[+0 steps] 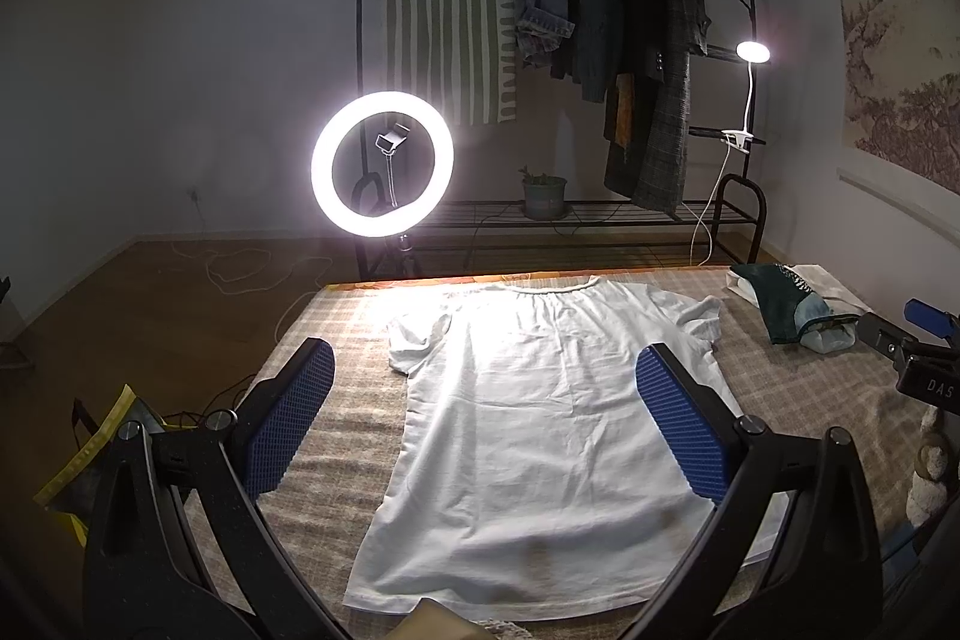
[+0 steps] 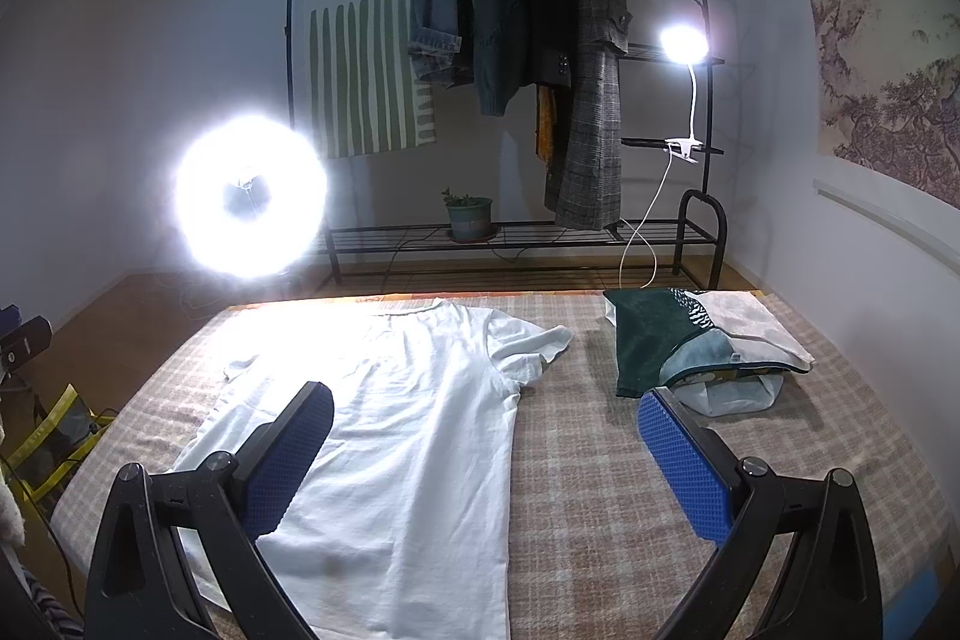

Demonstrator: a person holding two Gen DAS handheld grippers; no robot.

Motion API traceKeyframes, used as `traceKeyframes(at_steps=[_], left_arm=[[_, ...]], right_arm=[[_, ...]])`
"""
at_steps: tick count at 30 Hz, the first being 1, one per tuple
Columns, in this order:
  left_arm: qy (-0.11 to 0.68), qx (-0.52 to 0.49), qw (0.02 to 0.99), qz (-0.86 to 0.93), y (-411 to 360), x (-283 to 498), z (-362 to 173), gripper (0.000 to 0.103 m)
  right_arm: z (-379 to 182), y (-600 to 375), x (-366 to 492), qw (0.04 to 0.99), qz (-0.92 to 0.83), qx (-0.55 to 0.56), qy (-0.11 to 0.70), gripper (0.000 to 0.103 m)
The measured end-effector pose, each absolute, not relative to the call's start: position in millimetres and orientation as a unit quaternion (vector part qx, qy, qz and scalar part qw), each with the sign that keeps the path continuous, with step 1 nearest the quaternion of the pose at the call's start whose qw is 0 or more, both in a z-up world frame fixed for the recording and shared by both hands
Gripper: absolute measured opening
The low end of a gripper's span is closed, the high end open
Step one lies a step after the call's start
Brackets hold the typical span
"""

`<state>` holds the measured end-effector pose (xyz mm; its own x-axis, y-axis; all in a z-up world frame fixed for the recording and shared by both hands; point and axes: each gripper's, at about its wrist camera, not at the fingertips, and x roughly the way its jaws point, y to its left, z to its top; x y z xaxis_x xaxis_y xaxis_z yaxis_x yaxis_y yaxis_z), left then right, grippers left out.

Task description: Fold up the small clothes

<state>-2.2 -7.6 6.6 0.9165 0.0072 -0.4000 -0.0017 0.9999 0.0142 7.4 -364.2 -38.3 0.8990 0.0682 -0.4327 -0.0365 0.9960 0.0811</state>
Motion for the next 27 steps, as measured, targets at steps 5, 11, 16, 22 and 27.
traceKeyframes(at_steps=[5, 11, 16, 22, 27], left_arm=[[0.205, 0.006, 0.979, 0.002, -7.0, -2.4, 5.8, 0.102], [0.204, 0.007, 0.979, 0.002, -7.4, -2.3, 6.2, 0.102], [0.204, 0.006, 0.979, 0.001, -7.1, -3.4, 7.4, 0.102], [0.204, 0.005, 0.979, 0.001, -6.9, -3.4, 7.5, 0.102], [0.204, 0.006, 0.979, 0.001, -6.7, -3.4, 6.9, 0.102]], right_arm=[[-38.0, -364.6, 7.7, 0.974, 0.026, 0.036, 0.223, 0.103], [-38.1, -362.8, 7.8, 0.974, 0.028, 0.035, 0.223, 0.103], [-39.1, -359.8, 9.1, 0.973, 0.03, 0.036, 0.225, 0.103], [-39.6, -362.2, 8.4, 0.973, 0.032, 0.038, 0.225, 0.103], [-39.5, -361.2, 9.0, 0.973, 0.035, 0.038, 0.225, 0.103]])
